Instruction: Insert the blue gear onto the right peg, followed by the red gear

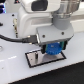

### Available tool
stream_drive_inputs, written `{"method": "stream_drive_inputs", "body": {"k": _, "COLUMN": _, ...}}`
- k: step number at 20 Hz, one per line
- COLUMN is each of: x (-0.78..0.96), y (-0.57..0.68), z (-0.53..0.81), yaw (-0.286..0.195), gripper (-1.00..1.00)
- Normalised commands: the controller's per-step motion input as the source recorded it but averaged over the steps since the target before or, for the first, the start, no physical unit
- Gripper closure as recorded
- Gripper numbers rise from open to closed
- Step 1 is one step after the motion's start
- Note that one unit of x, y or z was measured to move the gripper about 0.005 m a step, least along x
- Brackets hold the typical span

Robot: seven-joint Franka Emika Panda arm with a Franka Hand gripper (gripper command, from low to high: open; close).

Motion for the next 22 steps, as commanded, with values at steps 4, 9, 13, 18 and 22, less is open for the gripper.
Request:
{"method": "stream_drive_inputs", "body": {"k": 4, "x": 0.24, "y": 0.00, "z": 0.16, "yaw": 0.000, "gripper": 1.00}}
{"method": "stream_drive_inputs", "body": {"k": 9, "x": 0.23, "y": 0.00, "z": -0.09, "yaw": 0.000, "gripper": 1.00}}
{"method": "stream_drive_inputs", "body": {"k": 13, "x": 0.19, "y": -0.01, "z": -0.24, "yaw": 0.000, "gripper": 1.00}}
{"method": "stream_drive_inputs", "body": {"k": 18, "x": 0.10, "y": 0.00, "z": -0.16, "yaw": 0.000, "gripper": 1.00}}
{"method": "stream_drive_inputs", "body": {"k": 22, "x": 0.01, "y": 0.06, "z": 0.04, "yaw": 0.000, "gripper": -1.00}}
